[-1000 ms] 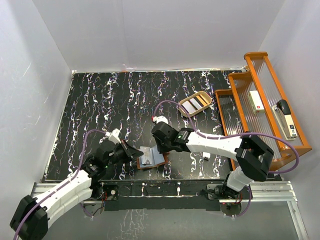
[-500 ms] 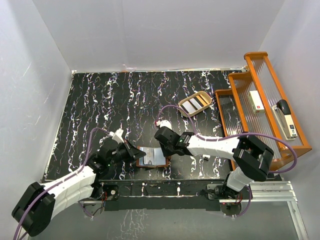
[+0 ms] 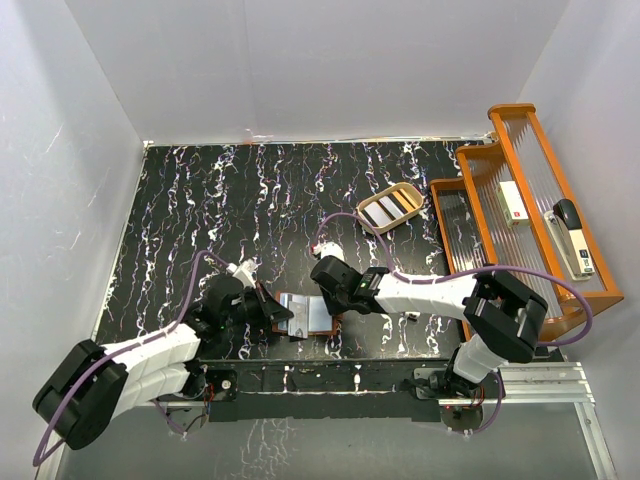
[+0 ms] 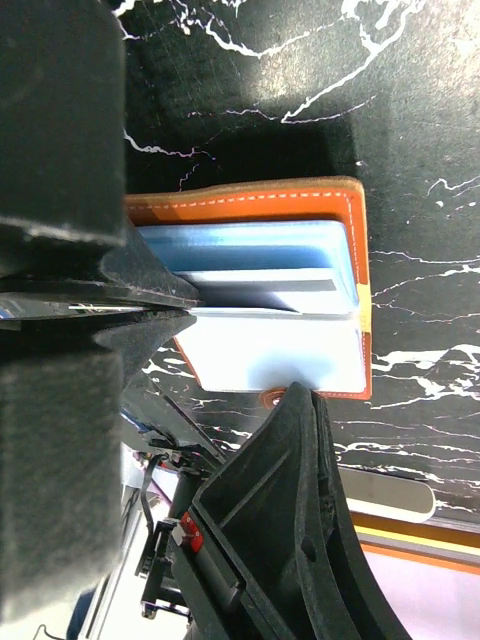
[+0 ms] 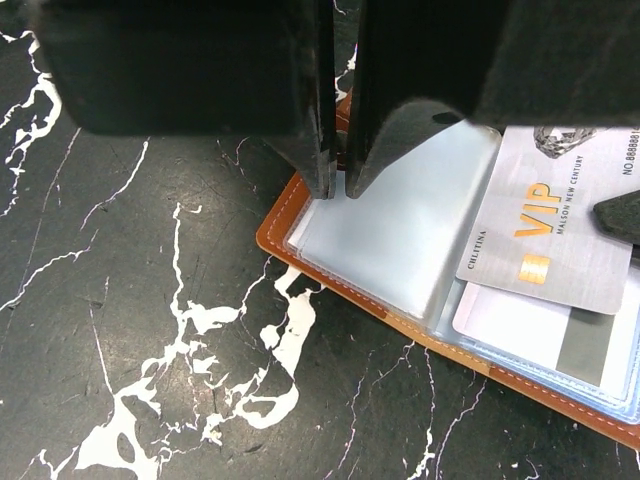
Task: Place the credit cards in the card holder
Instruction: Insert the credit card into the card holder.
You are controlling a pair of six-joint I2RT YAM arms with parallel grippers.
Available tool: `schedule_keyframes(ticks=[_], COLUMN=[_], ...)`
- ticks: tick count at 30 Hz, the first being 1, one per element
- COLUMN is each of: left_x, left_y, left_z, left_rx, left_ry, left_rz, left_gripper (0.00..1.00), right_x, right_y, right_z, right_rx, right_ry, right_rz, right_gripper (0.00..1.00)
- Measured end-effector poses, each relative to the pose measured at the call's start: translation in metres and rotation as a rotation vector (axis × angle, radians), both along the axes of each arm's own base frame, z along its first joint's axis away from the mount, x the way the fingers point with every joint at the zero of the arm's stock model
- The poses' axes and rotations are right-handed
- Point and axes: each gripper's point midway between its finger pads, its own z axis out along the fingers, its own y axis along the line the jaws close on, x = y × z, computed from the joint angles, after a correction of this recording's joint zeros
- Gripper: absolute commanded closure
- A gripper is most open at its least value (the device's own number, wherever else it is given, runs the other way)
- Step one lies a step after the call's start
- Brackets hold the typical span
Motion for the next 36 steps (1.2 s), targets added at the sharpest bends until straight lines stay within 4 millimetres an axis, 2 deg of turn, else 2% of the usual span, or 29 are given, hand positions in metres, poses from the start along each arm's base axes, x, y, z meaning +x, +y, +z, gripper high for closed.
schedule_keyframes(ticks=[5,12,21,25,28,36], left_x=[-0.001,0.004,0.019,0.021,0.020,0.015], left_y=[-0.003,-0.008,-0.010,-0.015,-0.019,-0.018], left_z=[-0.002,0.007,0.043,0.051,0.049,0.027], left_rx=[0.002,0.005,0.011,0.005,0.004,0.056], left_ry=[0.005,-0.003,-0.052,-0.068,-0.067,-0.022], left_rz=[-0.029,-0.039,-0.007,-0.031,-0.061,-0.104], left_gripper=[1.00,1.00,1.00,1.00,1.00,1.00], right_x=[0.000,0.000,0.000,0.000,0.000,0.000], right_y=[0.000,0.000,0.000,0.000,0.000,-0.001], right_z=[-0.003,-0.008,-0.009,-0.009,-0.011,-0.010], right_rx=[0.002,-0.006,-0.008,-0.009,-0.002,0.011], right_ry=[-0.004,0.001,0.002,0.001,-0.004,-0.012], right_rz=[0.002,0.002,0.004,0.006,0.006,0.005], right_gripper=[0.93,0.93,0.93,0.93,0.93,0.93])
